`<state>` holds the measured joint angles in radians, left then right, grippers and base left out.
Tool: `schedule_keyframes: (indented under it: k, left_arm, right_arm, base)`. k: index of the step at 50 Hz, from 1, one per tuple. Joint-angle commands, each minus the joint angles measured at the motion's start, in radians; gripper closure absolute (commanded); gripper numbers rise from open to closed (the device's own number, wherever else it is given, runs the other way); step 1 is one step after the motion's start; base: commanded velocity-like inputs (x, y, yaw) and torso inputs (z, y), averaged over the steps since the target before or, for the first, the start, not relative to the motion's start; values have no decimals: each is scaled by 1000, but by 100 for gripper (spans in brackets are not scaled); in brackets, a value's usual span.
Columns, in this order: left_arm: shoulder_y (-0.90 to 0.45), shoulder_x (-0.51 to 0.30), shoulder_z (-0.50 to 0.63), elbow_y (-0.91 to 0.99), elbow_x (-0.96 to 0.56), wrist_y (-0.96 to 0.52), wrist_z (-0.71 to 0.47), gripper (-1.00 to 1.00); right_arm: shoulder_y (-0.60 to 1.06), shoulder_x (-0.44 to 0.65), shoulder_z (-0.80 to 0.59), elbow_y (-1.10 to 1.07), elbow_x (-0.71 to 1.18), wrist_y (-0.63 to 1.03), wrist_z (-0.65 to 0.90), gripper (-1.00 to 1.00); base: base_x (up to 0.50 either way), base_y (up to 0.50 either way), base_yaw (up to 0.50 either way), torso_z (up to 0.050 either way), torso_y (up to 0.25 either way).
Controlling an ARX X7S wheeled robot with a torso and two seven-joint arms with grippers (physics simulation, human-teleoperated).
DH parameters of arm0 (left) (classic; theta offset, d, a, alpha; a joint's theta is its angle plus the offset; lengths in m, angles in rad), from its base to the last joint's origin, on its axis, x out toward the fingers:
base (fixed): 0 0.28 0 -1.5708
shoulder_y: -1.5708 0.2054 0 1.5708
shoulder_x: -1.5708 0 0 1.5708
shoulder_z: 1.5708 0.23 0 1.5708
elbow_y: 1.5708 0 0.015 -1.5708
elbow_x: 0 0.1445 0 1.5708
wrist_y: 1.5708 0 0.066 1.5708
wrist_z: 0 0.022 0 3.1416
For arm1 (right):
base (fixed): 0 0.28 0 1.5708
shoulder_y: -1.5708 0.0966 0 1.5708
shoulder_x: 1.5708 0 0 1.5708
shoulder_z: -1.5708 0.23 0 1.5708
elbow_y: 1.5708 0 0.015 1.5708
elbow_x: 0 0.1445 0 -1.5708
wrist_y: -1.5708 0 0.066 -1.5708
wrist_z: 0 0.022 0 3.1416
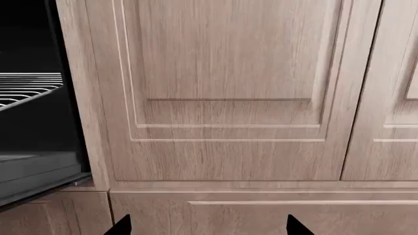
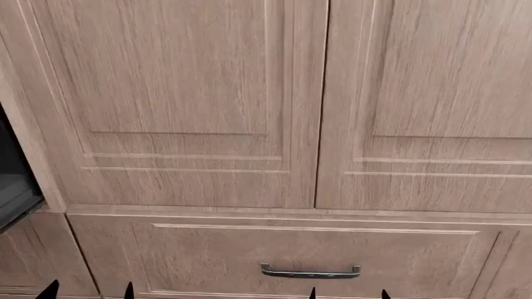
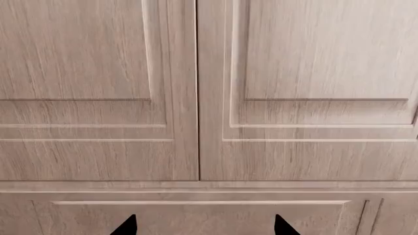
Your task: Pick the corn from the oven and place it on the plate on the counter.
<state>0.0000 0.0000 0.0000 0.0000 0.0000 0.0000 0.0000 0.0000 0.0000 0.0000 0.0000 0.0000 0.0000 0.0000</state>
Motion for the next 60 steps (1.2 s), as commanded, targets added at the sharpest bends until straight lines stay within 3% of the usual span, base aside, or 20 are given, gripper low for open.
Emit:
schedule_keyframes:
  k: [1, 18, 26, 36, 43, 46, 55, 60]
  left_arm:
    - [1, -17, 16, -4, -22, 8, -13, -100]
    - [1, -63, 68, 20, -71, 13, -44, -100]
    - [-19, -94, 16, 204, -165, -116, -73, -100]
    - [-224, -131, 18, 607, -228, -464, -158, -100]
    - [-600, -113, -7, 901, -364, -996, -279, -100]
    - [-711, -100, -14, 940, -404, -1123, -303, -100]
    - [-910, -59, -40, 1032, -481, -1382, -369, -100]
    - [-940, -51, -50, 1041, -536, -1393, -411, -100]
  right_arm:
    - [-3, 15, -18, -3, 23, -9, 17, -100]
    - [4, 56, -50, -20, 78, 3, 76, -100]
    - [81, 92, -27, -264, 88, 159, 123, -100]
    - [303, 130, 8, -566, 180, 499, 154, -100]
    - [582, 115, 23, -761, 289, 865, 213, -100]
    - [680, 114, 31, -821, 329, 972, 225, -100]
    - [779, 115, 72, -904, 401, 1145, 248, -100]
    - [862, 95, 122, -950, 457, 1260, 261, -100]
  base:
    - [0, 0, 0, 0, 0]
    - [0, 0, 0, 0, 0]
    - [0, 0, 0, 0, 0]
    - [0, 0, 0, 0, 0]
    - [0, 0, 0, 0, 0]
    - [0, 0, 0, 0, 0]
    - [0, 0, 0, 0, 0]
    - [0, 0, 0, 0, 0]
